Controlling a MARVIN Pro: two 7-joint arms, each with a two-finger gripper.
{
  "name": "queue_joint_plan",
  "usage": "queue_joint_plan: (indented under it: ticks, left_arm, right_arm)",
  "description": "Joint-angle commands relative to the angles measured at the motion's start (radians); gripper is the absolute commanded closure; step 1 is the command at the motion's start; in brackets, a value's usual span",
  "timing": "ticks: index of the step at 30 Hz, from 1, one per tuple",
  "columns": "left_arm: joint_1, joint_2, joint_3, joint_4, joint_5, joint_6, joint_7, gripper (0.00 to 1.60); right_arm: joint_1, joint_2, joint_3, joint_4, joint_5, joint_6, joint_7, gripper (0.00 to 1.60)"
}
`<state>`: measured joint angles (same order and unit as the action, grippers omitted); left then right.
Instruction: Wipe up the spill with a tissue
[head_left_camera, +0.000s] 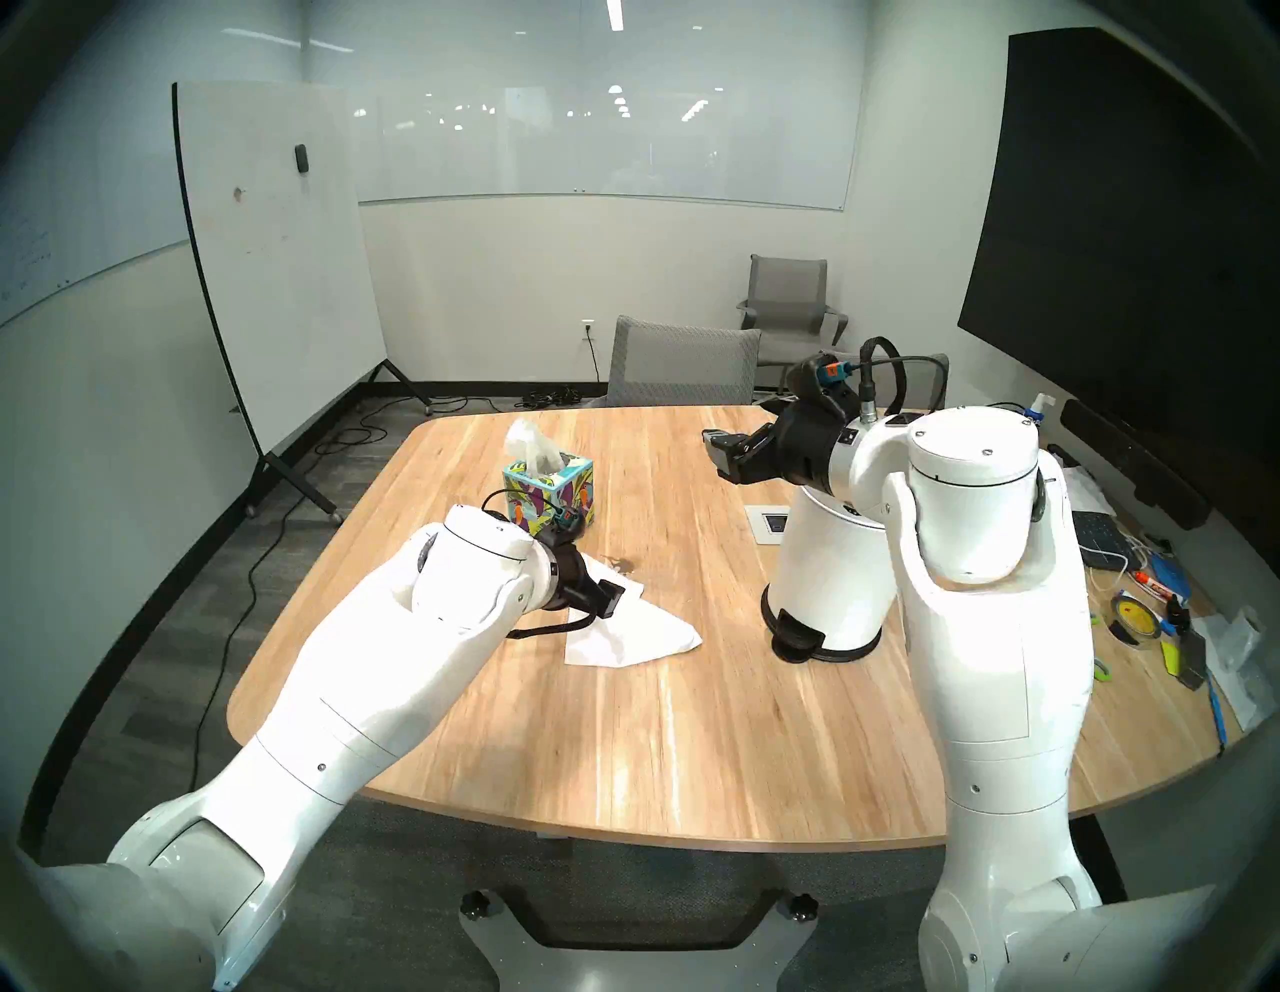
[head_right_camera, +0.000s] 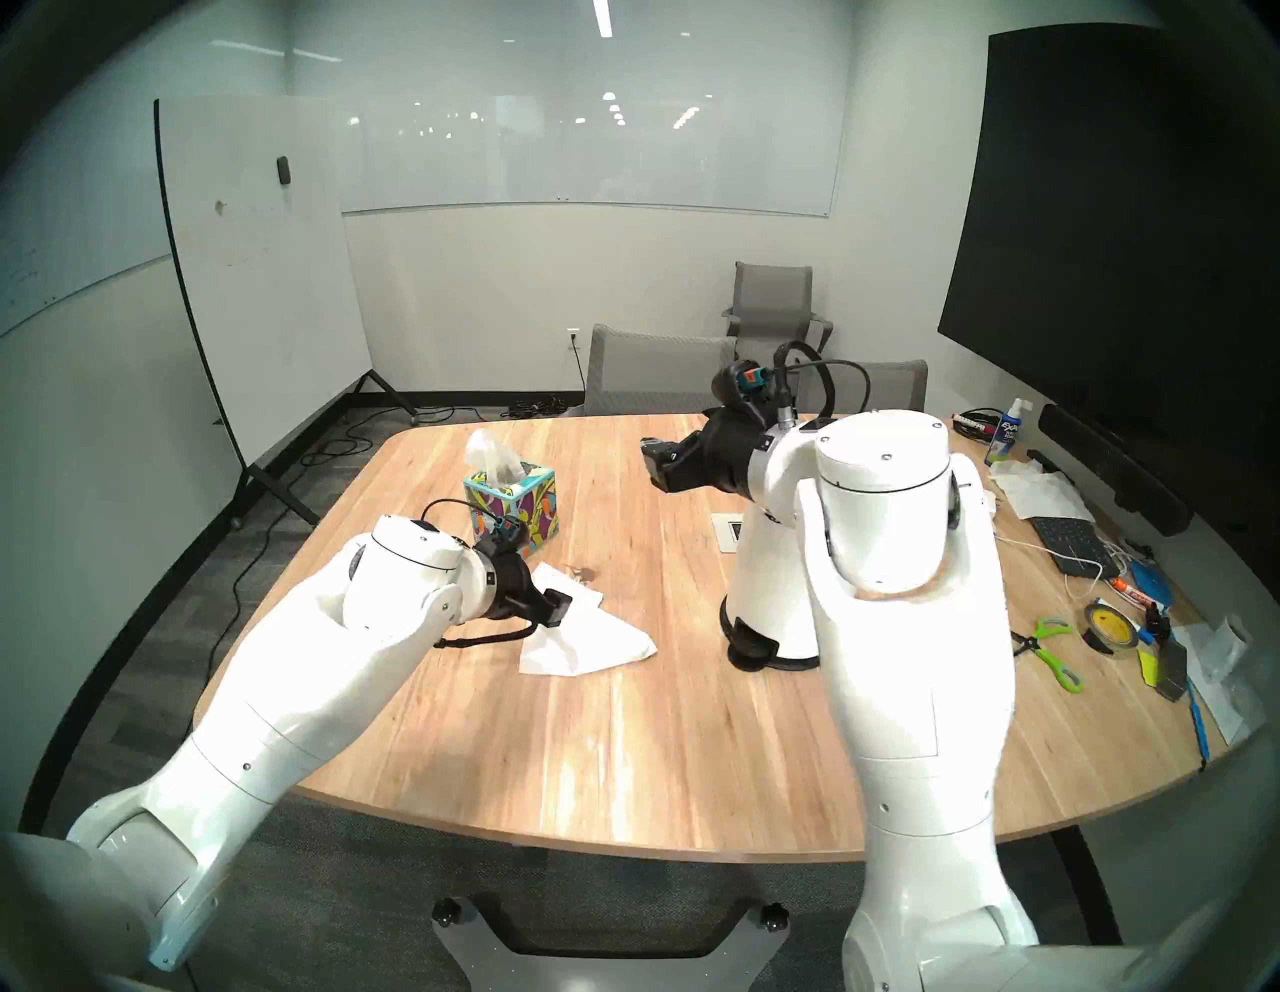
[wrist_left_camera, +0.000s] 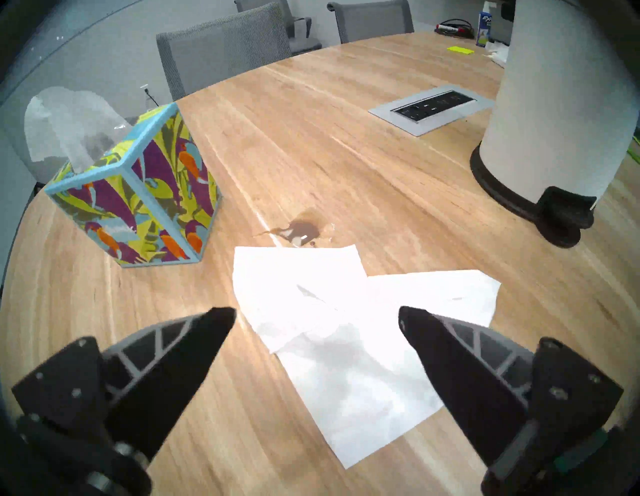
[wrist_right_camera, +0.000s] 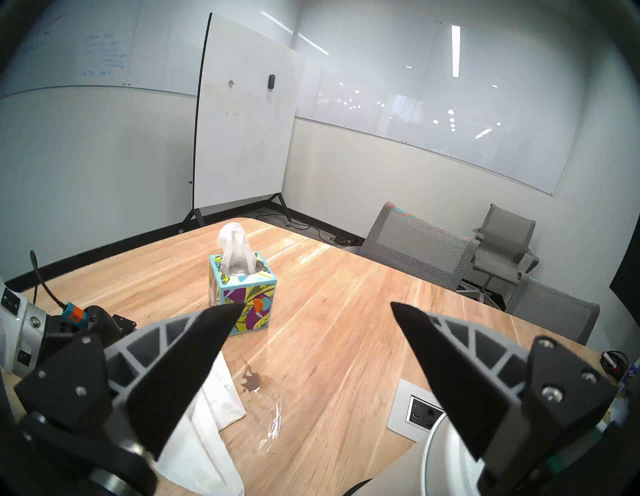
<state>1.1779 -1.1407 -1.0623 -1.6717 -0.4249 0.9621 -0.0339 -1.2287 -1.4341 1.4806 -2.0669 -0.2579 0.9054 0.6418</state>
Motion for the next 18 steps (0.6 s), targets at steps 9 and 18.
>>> queue_joint_plan:
  ticks: [9,18]
  left_arm:
    - [-0.033,-0.092,0.036,0.126,-0.013,-0.002,0.058,0.0]
    - [-0.074,-0.136,0.076,0.275,-0.009,-0.052,0.061,0.0]
  right_arm:
    - [0.011,0.0,0.0,-0.017,0.0,-0.001,0.001,0.0]
    - [0.011,0.0,0.0,-0.017,0.0,-0.001,0.001,0.0]
